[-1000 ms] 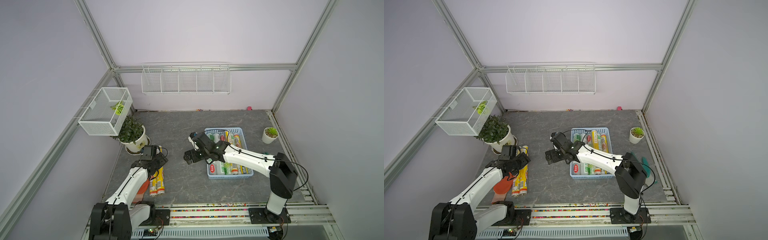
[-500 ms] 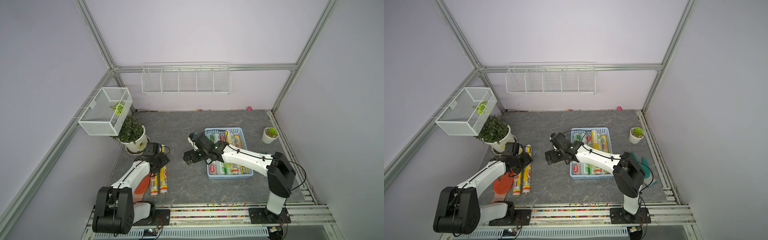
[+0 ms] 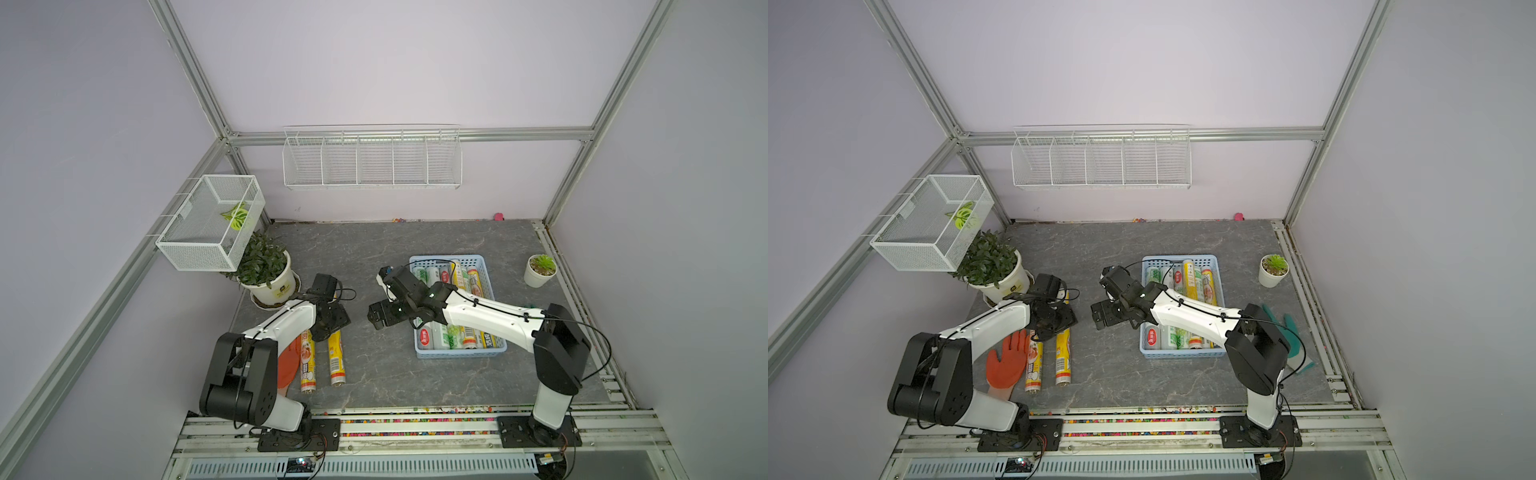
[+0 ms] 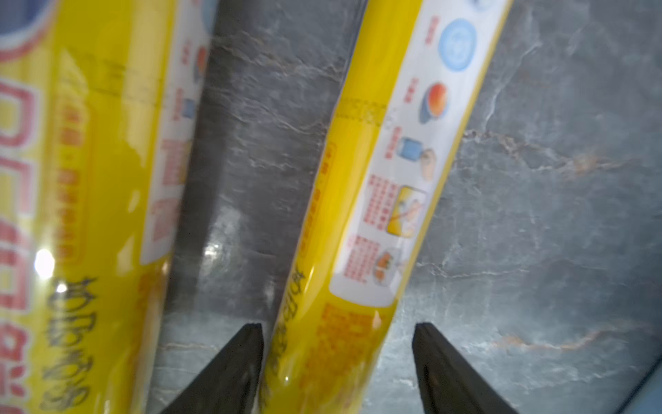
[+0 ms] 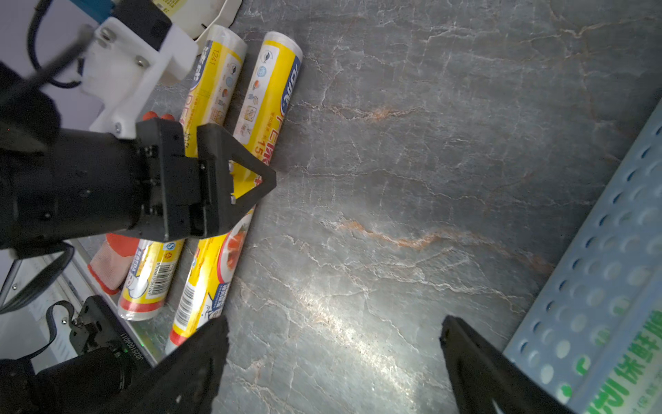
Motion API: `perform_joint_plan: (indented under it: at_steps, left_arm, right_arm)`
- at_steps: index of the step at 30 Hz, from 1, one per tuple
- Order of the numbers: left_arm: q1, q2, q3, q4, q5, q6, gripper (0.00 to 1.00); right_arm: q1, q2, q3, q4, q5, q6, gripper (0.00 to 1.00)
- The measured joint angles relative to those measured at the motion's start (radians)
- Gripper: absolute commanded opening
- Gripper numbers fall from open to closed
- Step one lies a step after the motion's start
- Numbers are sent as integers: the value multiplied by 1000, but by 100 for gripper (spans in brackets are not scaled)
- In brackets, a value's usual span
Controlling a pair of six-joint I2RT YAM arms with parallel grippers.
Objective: Put the plastic wrap into the basket
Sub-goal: Pick up the plastic wrap from the center of the board.
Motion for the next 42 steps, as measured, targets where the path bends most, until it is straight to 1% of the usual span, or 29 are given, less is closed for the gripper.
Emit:
perform_joint_plan:
  at_steps: [5,8,14,18,25,28,31,33,38,39,42]
  left_arm:
    - [-5,45,13,-21,-18,18,66]
    - [-13,61,29,-32,-23,27,65]
    - [-39,109,74,-56,-45,46,61]
    - [-51,124,86,-68,-71,55,54]
    - [-52,132,96,-75,-74,59,32]
    - [-52,128,96,-74,-63,59,27]
    - [-55,115,95,-68,-16,60,23]
    - [-58,92,95,-65,14,61,18]
    - [-62,-30,95,-40,79,55,15]
    - [-62,-60,95,-30,95,51,13]
    - [-62,-128,91,6,144,39,12]
  right_arm:
    - [-2,-4,-16,-5,48,2,98]
    - [-6,-10,-40,-4,61,5,98]
    - [-18,-16,-59,-3,76,15,98]
    - [-18,-22,-59,-4,77,19,98]
    - [-18,-58,-78,-3,109,24,97]
    - [-19,-81,-95,-2,135,34,97]
    - [-22,-95,-101,7,152,42,97]
    - [-24,-100,-102,14,158,43,98]
    - [-26,-132,-127,24,190,49,98]
    - [-26,-148,-140,29,202,50,98]
    - [-28,-206,-188,45,228,54,97]
